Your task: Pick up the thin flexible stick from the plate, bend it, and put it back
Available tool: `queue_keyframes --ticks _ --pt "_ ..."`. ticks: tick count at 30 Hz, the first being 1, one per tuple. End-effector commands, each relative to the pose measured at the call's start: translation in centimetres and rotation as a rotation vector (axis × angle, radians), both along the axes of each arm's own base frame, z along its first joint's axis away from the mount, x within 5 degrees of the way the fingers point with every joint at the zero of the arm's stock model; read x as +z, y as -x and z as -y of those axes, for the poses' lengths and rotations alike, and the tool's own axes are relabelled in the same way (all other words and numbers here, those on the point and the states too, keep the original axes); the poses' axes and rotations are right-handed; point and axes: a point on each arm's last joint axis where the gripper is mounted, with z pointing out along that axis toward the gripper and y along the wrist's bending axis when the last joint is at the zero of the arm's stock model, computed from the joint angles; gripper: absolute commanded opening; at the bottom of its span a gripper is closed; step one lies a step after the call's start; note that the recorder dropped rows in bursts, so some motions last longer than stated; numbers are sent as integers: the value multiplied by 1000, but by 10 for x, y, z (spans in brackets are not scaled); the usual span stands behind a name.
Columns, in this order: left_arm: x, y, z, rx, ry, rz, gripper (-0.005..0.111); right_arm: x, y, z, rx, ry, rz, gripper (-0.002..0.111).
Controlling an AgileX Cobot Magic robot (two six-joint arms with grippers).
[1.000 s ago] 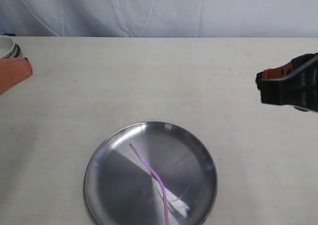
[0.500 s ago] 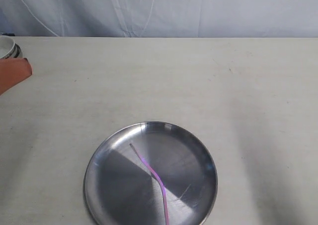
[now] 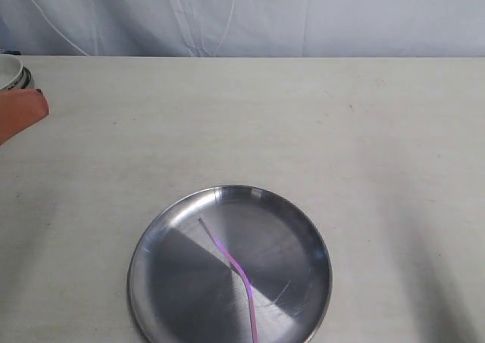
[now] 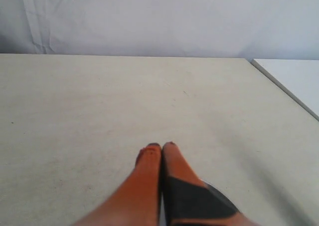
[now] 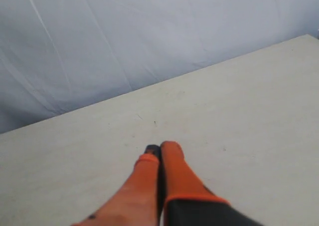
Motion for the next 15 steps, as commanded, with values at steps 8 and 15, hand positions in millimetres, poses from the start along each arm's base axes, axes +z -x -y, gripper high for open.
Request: queue_keyframes --ticks 8,15 --pt "0 1 -1 4 -5 7 0 -31 8 -3 91 182 15 -1" --pt "0 1 -1 4 -5 7 0 -51 12 -5 115 207 5 -1"
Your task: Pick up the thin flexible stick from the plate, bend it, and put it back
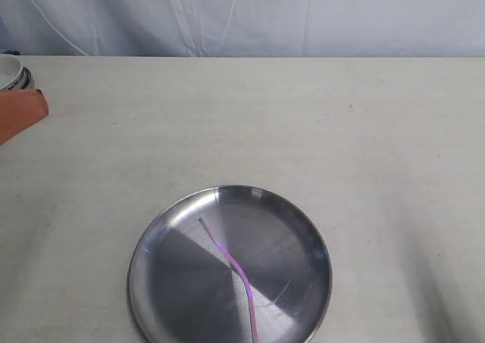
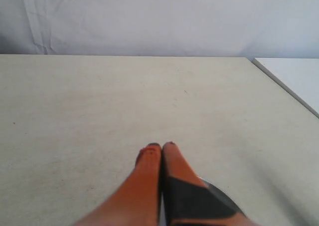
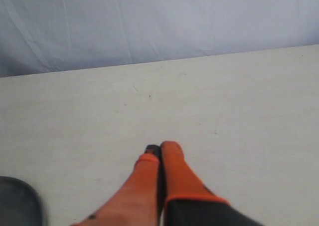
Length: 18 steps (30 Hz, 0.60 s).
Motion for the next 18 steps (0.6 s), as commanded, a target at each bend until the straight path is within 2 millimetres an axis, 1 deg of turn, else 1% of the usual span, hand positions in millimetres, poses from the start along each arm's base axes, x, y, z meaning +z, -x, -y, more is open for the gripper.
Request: queue_keyframes --ticks 1,9,18 --pt "1 1 -1 5 3 6 0 -10 2 0 12 13 12 -1" --pt "1 1 -1 4 1 6 0 -27 4 0 12 14 -12 -1" --pt "1 1 -1 4 1 6 0 -27 6 0 12 13 -7 -1"
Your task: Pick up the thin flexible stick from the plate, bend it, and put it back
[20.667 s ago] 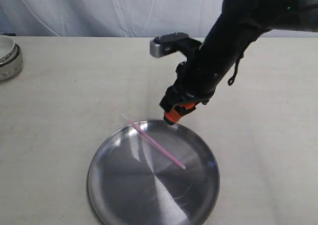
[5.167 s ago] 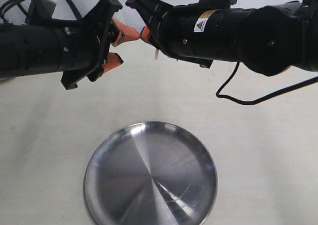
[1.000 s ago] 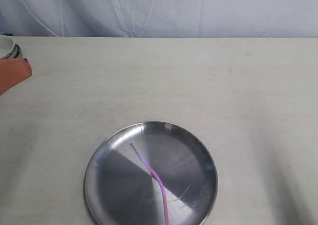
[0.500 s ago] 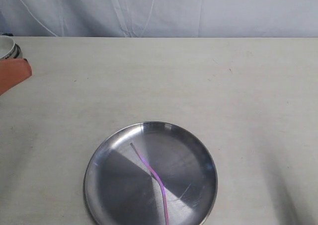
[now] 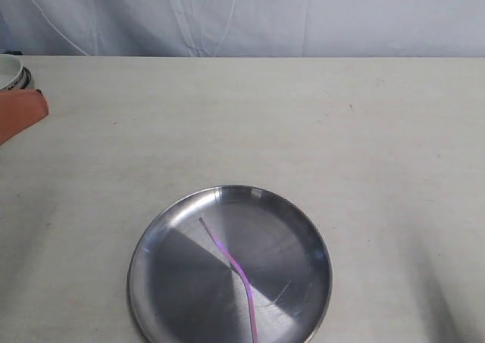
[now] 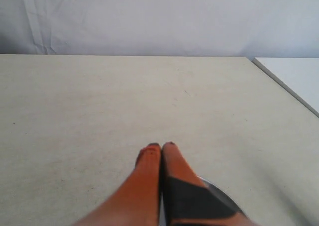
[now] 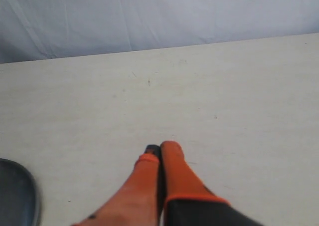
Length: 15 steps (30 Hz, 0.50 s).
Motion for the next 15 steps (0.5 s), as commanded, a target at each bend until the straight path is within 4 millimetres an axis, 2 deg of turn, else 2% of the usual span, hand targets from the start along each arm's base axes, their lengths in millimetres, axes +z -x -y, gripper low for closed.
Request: queue_keyframes --ticks 1,15 --pt "1 1 -1 5 3 6 0 -1 0 0 3 3 1 -1" --pt "1 1 -1 5 3 6 0 -1 0 0 3 3 7 -1"
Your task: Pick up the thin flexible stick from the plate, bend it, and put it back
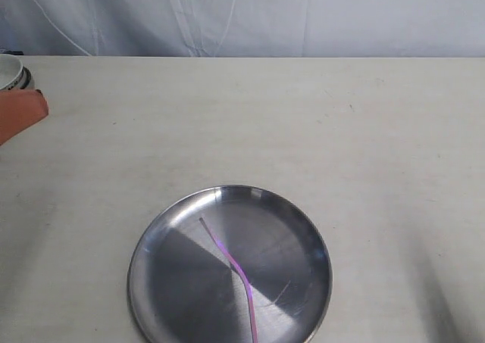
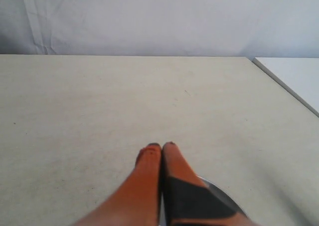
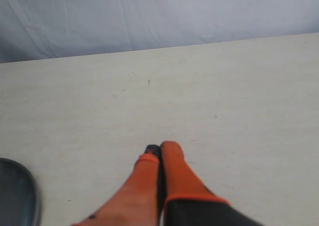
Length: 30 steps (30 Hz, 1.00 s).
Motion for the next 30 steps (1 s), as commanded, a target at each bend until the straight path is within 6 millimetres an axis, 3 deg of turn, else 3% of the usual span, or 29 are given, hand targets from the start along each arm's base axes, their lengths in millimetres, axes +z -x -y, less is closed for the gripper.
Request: queue_keyframes --ticks 1,6,9,22,30 --pt "1 1 -1 4 0 6 0 -1 0 0 3 2 9 -1" --pt "12 -4 -17 168 -81 202 0 -1 0 0 3 2 9 -1" --pt "8 -2 -23 236 -81 254 0 -1 0 0 3 2 9 -1" --pt "-49 41 -39 312 -67 279 0 -1 0 0 3 2 9 -1" --pt "-102 64 -49 411 -128 228 0 -1 0 0 3 5 6 -1"
